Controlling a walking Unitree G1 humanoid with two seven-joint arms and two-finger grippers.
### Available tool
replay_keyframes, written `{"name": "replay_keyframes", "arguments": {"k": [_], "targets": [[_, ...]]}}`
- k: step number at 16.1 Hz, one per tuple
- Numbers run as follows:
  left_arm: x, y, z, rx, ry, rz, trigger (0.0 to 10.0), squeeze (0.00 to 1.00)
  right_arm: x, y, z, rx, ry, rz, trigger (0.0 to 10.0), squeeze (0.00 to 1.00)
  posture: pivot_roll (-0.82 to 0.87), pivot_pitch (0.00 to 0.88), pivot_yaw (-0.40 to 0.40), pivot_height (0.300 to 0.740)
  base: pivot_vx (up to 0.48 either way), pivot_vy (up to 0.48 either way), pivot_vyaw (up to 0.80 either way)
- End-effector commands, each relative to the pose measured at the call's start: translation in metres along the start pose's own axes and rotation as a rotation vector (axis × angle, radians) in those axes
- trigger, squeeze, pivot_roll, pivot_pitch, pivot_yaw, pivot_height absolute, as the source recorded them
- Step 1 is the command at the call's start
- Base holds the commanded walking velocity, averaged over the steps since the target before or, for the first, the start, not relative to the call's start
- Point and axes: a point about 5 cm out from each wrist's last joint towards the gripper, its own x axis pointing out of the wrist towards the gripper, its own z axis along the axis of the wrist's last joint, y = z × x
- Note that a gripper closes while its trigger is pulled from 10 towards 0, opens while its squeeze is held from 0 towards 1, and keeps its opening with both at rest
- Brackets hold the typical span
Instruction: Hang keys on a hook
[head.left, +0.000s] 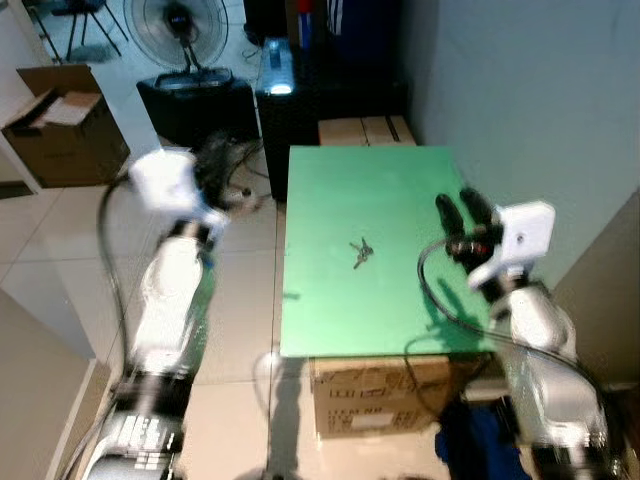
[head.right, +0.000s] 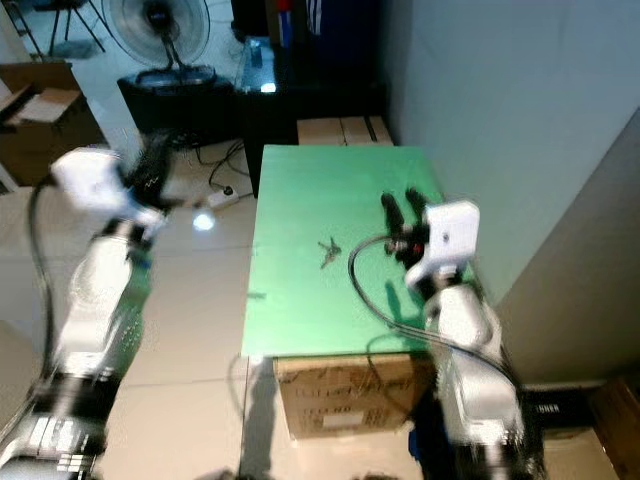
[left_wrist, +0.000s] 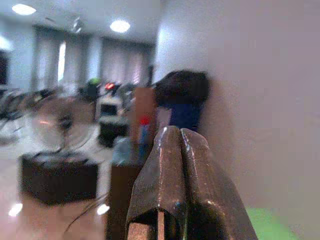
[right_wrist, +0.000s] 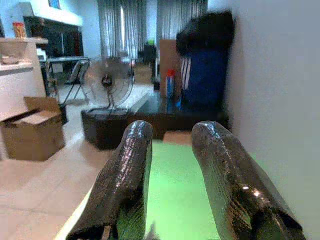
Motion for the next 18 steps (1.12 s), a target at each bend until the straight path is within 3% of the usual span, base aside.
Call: {"name": "replay_keyframes", "arguments": {"k": [1, 2, 3, 4, 7, 9, 12, 18], "targets": [[-0.006, 0.009, 0.002, 0.002, 0.015, 0.046, 0.0, 0.0, -0.003, 0.006, -0.003, 0.019, 0.039, 0.018, 10.0, 0.0, -0.12, 0.0, 0.075, 0.74, 0.0, 0.0, 0.0], [-0.01, 0.011, 0.003, -0.03, 0.031, 0.07, 0.0, 0.0, -0.006, 0.009, -0.006, 0.015, 0.071, 0.019, 10.0, 0.0, -0.12, 0.0, 0.075, 0.74, 0.0, 0.0, 0.59], [-0.012, 0.011, 0.003, -0.036, 0.035, 0.071, 2.3, 0.0, -0.007, 0.012, -0.007, 0.011, 0.081, 0.036, 10.0, 0.0, -0.12, 0.0, 0.075, 0.74, 0.0, 0.0, 0.8], [-0.015, 0.008, 0.007, -0.042, 0.033, 0.065, 5.8, 0.0, -0.008, 0.024, -0.008, 0.011, 0.101, 0.088, 10.0, 0.0, -0.09, 0.0, 0.053, 0.74, 0.0, 0.0, 0.8], [-0.017, 0.007, 0.011, -0.03, 0.039, 0.056, 9.6, 0.0, -0.005, 0.029, -0.007, 0.015, 0.112, 0.114, 10.0, 0.0, -0.08, 0.0, 0.051, 0.74, 0.0, 0.0, 0.8], [-0.018, 0.005, 0.01, 0.024, 0.057, 0.05, 10.0, 0.0, -0.003, 0.029, -0.007, 0.009, 0.119, 0.116, 10.0, 0.0, -0.07, 0.0, 0.044, 0.74, 0.0, 0.0, 0.8], [-0.024, 0.004, -0.011, 0.151, 0.237, -0.002, 10.0, 0.0, -0.001, 0.026, -0.014, -0.008, 0.168, 0.087, 10.0, 0.0, -0.07, 0.0, 0.037, 0.74, 0.0, 0.0, 0.8], [-0.032, -0.004, -0.014, 0.167, 0.247, -0.013, 10.0, 0.0, -0.009, 0.015, -0.027, 0.007, 0.239, 0.031, 10.0, 0.0, -0.08, 0.0, 0.028, 0.74, 0.0, 0.0, 0.8]]}}
